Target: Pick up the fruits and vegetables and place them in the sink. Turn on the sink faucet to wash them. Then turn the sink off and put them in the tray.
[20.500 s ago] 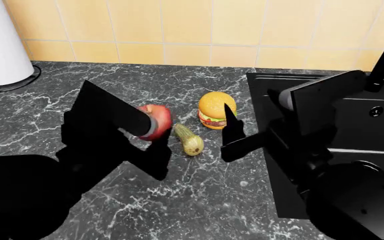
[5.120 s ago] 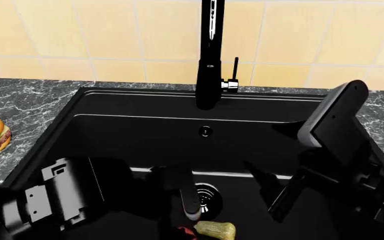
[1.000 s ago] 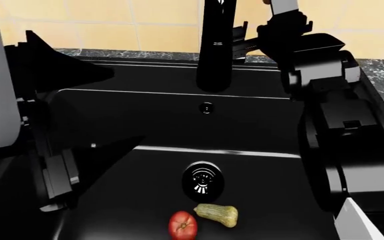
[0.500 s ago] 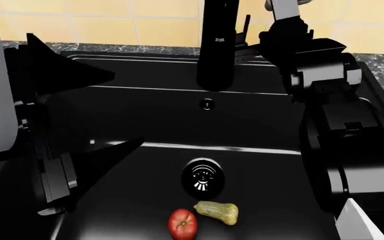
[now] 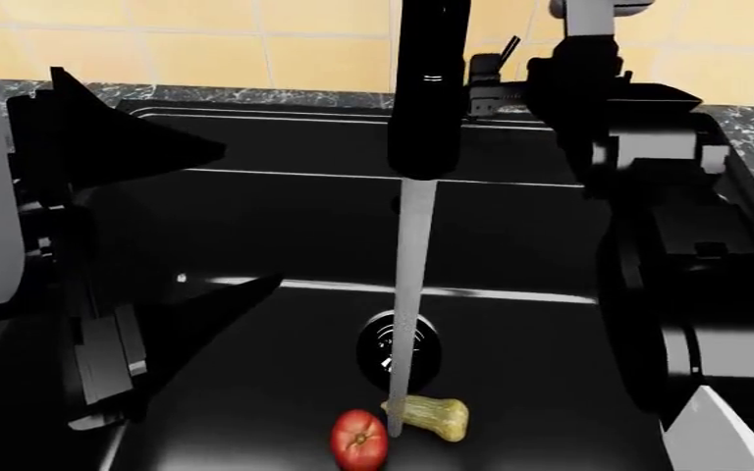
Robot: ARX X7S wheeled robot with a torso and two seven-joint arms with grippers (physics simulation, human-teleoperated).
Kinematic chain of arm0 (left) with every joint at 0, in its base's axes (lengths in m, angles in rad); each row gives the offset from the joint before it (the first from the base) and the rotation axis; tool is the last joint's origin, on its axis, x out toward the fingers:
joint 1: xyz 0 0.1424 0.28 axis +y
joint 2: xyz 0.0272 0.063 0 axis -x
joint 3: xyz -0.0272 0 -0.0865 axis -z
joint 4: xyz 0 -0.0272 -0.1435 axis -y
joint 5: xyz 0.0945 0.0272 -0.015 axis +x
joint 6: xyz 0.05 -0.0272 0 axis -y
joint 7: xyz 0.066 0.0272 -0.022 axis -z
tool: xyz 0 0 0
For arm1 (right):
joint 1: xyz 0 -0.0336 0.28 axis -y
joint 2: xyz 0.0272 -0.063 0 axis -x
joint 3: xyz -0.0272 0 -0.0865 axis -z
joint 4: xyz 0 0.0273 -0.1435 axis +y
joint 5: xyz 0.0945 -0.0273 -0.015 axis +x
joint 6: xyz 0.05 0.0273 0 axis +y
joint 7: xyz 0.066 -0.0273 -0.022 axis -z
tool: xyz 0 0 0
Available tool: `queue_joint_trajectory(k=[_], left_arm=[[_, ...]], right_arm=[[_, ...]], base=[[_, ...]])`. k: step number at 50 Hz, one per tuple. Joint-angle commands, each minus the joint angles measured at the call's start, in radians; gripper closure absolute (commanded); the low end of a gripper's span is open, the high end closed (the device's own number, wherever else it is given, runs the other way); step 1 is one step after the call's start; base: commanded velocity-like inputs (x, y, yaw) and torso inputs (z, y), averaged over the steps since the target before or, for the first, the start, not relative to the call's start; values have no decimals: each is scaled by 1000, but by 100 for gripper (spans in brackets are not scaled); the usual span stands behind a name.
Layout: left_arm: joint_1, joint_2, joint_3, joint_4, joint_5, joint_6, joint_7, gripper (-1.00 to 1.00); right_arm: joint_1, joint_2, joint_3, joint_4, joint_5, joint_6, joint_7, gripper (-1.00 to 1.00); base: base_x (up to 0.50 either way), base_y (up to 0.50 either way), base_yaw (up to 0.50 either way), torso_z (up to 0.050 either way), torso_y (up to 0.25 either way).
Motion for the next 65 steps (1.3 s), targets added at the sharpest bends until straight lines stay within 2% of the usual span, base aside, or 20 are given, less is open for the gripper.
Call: queue_joint_trajectory(k=[1,26,47,65], left_arm=[[-1,1,-4,3,-3,0,2,-100],[-4,-2,-13,5,-11,-3,5,-100],[-24,9,-16,9,-27,-26,-5,-100],[-24,20,-14,14,-30,-32,-13,-100]], right_arm=[[2,27,10,5,-59,-12,32,-100],[67,32,-6,5,-70,-15,-11,-100],[129,77,-36,4,-73,-21,-50,-100],[82,114,-52,4,-74,-13,-58,-100]], base=[[0,0,0,0,0],[0,0,0,0,0],[0,0,0,0,0],[0,0,0,0,0]])
